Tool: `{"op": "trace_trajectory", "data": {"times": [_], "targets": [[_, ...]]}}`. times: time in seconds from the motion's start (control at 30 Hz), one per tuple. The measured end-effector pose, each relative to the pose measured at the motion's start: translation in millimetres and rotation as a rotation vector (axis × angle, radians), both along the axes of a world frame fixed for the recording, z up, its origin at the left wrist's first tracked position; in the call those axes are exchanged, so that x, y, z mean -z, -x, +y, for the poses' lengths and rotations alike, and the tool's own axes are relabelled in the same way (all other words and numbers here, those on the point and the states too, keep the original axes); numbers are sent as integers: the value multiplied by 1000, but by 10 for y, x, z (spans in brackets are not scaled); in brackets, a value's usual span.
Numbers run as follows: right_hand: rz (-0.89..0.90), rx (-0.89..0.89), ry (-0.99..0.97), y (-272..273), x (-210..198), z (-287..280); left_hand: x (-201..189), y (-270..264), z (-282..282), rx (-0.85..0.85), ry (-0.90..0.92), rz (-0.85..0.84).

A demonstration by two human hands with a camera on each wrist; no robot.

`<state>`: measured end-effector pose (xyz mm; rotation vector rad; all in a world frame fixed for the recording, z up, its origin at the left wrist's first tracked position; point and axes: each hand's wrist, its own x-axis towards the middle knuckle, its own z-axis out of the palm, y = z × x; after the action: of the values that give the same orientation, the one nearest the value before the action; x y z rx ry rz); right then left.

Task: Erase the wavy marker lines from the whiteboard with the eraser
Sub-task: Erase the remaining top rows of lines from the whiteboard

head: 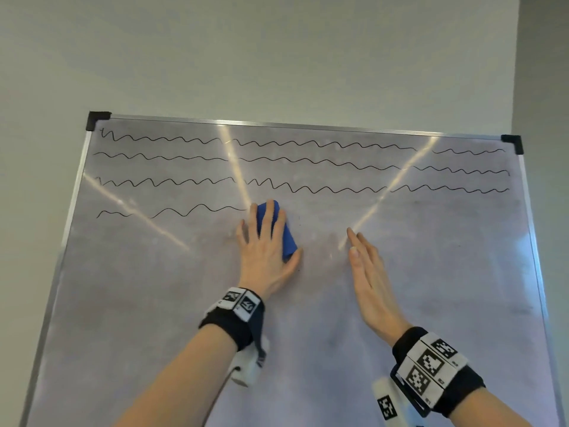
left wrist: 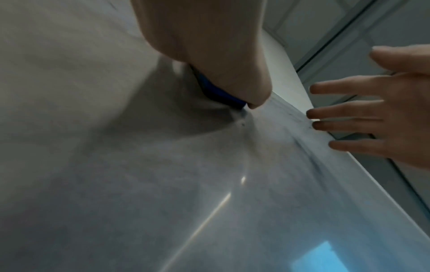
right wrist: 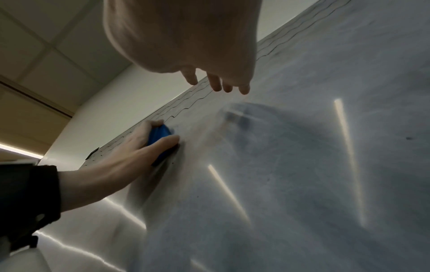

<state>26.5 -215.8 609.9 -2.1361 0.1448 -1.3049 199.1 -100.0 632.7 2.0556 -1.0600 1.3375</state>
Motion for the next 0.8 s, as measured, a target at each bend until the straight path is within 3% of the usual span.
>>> {"op": "trace_trajectory", "data": {"times": [0.13,0.27,0.33,0.43,0.57,0.8], "targets": [[-31,28,-38,-52,-22,112,10,86,-155,89,-185,-164],[-44,62,-59,-160,-40,278,-121,-112,84,78,-322,-336],[-51,75,-65,-203,-55,349,-149,-314,302,48,-261,-333],[-46,107,-67,-252,-70,427,-112,-566,570,10,-108,-200],[-42,125,-80,-332,-60,537,-52,-411,445,22,-11,-29],[-68,161,-65,-436,-107,575,-112,-382,329,157,-310,-322]]}}
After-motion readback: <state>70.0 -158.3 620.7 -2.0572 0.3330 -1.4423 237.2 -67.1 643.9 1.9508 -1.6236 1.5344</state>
